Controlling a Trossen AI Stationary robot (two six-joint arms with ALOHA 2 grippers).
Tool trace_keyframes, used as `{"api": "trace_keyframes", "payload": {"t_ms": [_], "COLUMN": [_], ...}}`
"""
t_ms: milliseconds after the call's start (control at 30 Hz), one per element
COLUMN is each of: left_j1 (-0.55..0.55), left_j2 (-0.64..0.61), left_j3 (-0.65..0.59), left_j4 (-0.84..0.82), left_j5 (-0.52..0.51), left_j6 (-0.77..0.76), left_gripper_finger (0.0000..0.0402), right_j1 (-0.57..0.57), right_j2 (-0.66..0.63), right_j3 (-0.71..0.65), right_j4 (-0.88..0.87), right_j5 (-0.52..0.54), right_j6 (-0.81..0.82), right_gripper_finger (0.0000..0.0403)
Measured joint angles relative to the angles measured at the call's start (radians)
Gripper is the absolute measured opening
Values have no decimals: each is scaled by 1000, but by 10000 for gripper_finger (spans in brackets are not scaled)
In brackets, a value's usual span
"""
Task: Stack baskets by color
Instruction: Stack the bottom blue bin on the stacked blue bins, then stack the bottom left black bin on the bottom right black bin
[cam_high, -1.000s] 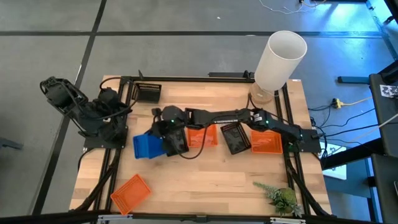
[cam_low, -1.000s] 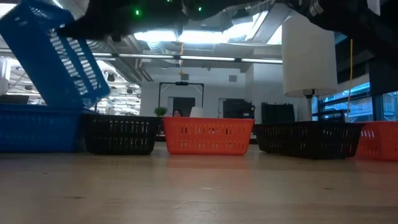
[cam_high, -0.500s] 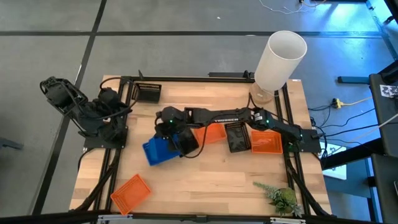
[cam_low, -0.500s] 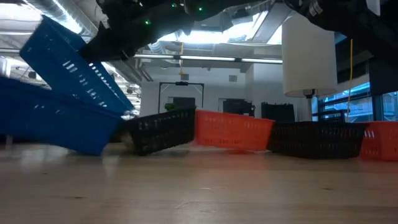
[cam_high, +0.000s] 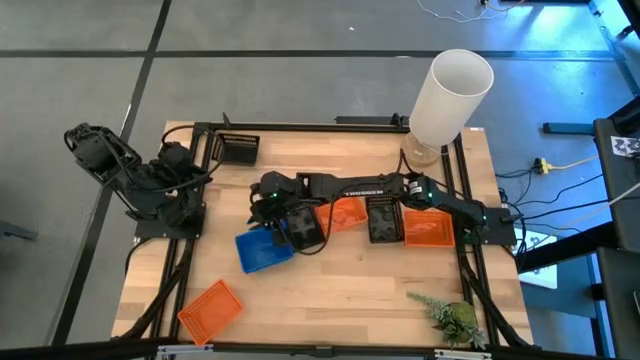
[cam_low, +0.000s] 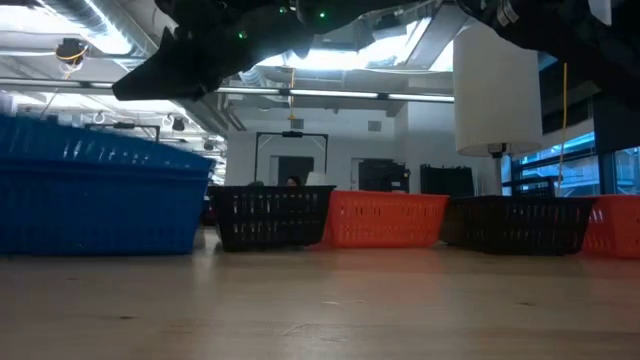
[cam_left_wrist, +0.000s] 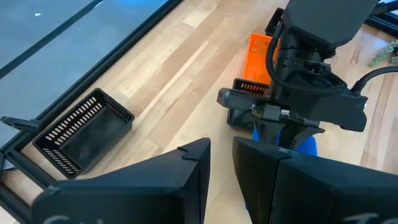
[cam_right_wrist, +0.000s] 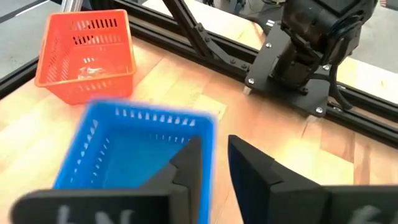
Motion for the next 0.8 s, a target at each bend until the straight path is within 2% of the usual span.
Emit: {"api": "trace_keyframes", "payload": {"t_ms": [167,267,367,433,567,800], "left_j1": [0,0,0,0,0,0], "left_j2": [0,0,0,0,8,8], "left_j3": [0,0,0,0,-1,-1], "left_j4": [0,0,0,0,0,1], "left_j5": [1,3,76,155,284,311], "left_j6": [0,-1,2,21,64,125], "left_gripper_finger": [61,61,61,61,61,61], "right_j1": [1,2,2,5,24,69], "right_j2": [-4,-26,-60,-120,-187,-238], "right_j3": [0,29,107,85,74,75], "right_j4": [-3,-59,-201,-234,-432,-701], "right_j5": [0,-9,-67,-85,-89,-78], "right_j6": [1,26,35,27,-36,-20], "right_gripper_finger": [117,123,123,124,124,124]}}
